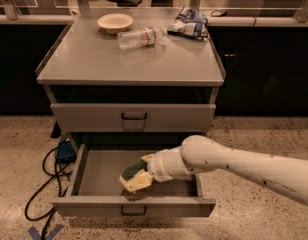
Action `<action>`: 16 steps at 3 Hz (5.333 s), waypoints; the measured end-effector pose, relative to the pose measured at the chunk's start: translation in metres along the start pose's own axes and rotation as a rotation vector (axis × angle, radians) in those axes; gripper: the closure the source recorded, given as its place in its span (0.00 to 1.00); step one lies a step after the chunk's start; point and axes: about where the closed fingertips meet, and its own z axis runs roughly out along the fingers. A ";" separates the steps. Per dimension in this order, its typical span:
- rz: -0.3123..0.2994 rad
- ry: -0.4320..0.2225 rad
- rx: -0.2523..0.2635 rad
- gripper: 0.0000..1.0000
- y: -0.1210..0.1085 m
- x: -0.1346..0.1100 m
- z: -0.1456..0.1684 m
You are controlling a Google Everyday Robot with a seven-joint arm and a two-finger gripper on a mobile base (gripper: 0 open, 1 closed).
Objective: Place sponge into middle drawer
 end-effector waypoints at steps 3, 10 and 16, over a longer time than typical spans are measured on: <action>-0.024 -0.006 0.158 1.00 -0.071 -0.004 0.032; 0.158 0.103 0.249 1.00 -0.160 0.125 0.109; 0.158 0.104 0.248 0.00 -0.160 0.125 0.110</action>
Offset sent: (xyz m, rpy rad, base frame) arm 0.0352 0.0098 -0.0414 -0.0118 -0.0332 -0.0494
